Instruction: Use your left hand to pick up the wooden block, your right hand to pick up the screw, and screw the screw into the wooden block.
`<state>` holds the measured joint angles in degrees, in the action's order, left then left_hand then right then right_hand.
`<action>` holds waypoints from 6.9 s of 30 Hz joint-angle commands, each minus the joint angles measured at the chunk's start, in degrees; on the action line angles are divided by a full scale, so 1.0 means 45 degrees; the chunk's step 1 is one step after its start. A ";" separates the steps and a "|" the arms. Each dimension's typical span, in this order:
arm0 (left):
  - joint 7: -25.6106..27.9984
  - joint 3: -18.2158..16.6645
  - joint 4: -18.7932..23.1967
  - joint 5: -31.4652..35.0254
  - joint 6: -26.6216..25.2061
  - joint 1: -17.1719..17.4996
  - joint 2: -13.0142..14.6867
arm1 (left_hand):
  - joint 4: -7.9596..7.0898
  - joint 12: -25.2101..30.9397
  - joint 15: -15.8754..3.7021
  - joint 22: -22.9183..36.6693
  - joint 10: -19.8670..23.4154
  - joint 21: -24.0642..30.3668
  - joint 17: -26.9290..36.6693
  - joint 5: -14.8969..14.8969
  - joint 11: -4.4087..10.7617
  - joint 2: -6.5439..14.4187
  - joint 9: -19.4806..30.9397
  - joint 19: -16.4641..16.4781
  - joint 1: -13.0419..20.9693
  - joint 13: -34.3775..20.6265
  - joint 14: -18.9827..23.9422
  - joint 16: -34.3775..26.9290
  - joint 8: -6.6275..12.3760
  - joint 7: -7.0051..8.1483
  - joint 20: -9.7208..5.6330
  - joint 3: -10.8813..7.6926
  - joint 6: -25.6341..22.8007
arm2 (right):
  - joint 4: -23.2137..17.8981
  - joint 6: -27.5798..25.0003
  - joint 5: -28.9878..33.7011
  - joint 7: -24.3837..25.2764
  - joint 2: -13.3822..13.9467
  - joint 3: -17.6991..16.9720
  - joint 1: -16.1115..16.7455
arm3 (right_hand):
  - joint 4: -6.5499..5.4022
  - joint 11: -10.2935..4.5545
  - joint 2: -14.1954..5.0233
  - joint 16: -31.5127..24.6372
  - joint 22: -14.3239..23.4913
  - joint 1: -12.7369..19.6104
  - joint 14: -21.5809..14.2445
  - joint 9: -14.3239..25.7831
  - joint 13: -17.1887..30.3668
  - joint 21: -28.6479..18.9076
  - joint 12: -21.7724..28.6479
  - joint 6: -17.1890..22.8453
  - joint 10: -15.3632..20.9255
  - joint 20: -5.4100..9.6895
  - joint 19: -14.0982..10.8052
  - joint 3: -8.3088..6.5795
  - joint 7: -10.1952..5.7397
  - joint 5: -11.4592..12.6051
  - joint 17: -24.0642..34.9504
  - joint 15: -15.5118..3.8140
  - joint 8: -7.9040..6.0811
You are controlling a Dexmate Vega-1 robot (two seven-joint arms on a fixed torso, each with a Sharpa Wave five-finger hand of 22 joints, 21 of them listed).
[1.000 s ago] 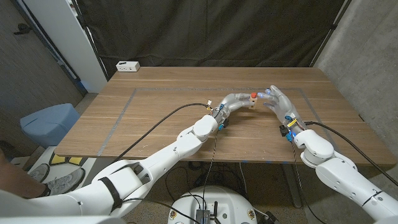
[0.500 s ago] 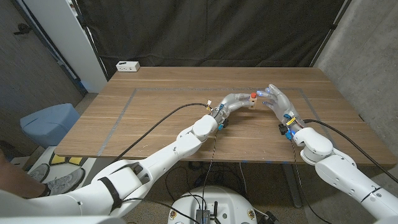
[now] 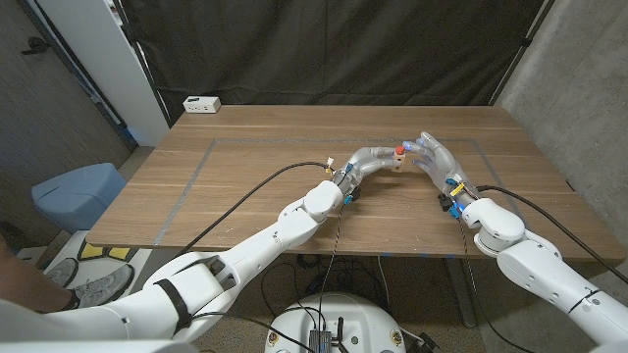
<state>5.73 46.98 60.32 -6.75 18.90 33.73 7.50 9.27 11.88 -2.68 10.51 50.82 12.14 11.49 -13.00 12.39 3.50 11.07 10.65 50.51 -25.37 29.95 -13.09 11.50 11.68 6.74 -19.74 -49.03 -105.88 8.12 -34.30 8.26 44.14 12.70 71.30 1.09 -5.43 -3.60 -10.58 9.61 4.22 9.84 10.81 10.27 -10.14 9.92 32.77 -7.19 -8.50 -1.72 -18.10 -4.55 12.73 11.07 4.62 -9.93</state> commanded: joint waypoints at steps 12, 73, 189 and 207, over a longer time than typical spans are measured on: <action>0.0045 0.0027 0.0044 0.0015 -0.0092 0.0029 -0.0020 | -0.0099 0.0082 -0.0813 0.0066 0.0105 0.0045 0.0007 -0.0063 -0.0020 0.0314 0.0047 0.0094 -0.0165 -0.0034 0.0137 -0.0049 0.0129 -0.0443 0.0012 -0.0199 -0.0704 | 0.0368 0.0119 -0.0143 -0.0616 0.0110 0.0270 -0.0453 | -0.0029 -0.0053 -0.0025 -0.0050 0.0043 -0.0238 0.0719 0.0027 0.0017 -0.0052 0.0095 0.0170 -0.0174 -0.0079 0.0191 0.0120 -0.0025 0.0006 0.0048 0.0014 -0.0210; -0.0049 0.0001 -0.0185 -0.0093 -0.0025 -0.0043 -0.0081 | -0.0111 0.0080 -0.0801 0.0066 0.0099 0.0039 0.0005 -0.0068 -0.0018 0.0332 0.0046 0.0083 -0.0185 -0.0034 0.0122 -0.0035 0.0112 -0.0468 0.0023 -0.0218 -0.0665 | 0.0283 -0.0169 -0.0273 -0.0190 0.0082 0.0263 -0.0323 | -0.0029 -0.0194 -0.0139 -0.0223 0.0033 -0.0186 0.0342 0.0146 0.0010 -0.0194 0.0300 0.1746 0.0473 -0.0016 -0.0074 0.0057 0.0228 0.0086 -0.0015 -0.0004 -0.0704; -0.0261 0.0044 -0.0667 -0.0185 0.0069 -0.0297 -0.0242 | -0.0103 0.0082 -0.0776 0.0067 0.0095 0.0040 0.0007 -0.0068 -0.0020 0.0342 0.0046 0.0090 -0.0187 -0.0038 0.0143 -0.0046 0.0113 -0.0488 0.0029 -0.0241 -0.0663 | 0.0416 0.0024 -0.0133 -0.0024 -0.0180 0.0203 -0.0360 | 0.0549 0.0291 0.0096 -0.0034 0.0032 0.0131 -0.0357 0.0543 0.0066 -0.0007 0.0005 0.0817 0.0908 -0.0122 -0.0915 -0.0145 0.0116 -0.0069 0.0046 0.0302 -0.0176; -0.0287 0.0050 -0.0841 -0.0198 0.0116 -0.0382 -0.0303 | -0.0098 0.0086 -0.0790 0.0067 0.0104 0.0042 0.0003 -0.0069 -0.0018 0.0337 0.0046 0.0098 -0.0185 -0.0039 0.0139 -0.0040 0.0107 -0.0496 0.0027 -0.0247 -0.0650 | 0.0717 0.0071 -0.0278 -0.0602 -0.0117 0.0459 -0.0729 | 0.0427 0.0281 0.0203 -0.0016 0.0037 -0.0169 0.0149 0.0441 0.0057 0.0010 0.0017 0.0301 0.0292 -0.0129 -0.0381 0.0021 0.0116 -0.0048 0.0092 0.0372 -0.0139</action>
<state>4.58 47.13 57.21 -7.61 19.25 32.35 6.39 9.49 11.86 -2.97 10.51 50.73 12.14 11.48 -12.96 12.29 3.50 11.04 10.65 50.48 -25.36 30.25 -13.09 11.50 11.68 6.74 -19.96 -49.03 -103.33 8.17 -34.51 9.10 43.42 14.17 68.86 3.07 -4.32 -2.82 -10.58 9.61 3.82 9.66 12.77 10.26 -10.14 9.93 34.46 -5.27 -9.00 -3.65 -18.19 -4.10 12.64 11.35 6.23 -10.78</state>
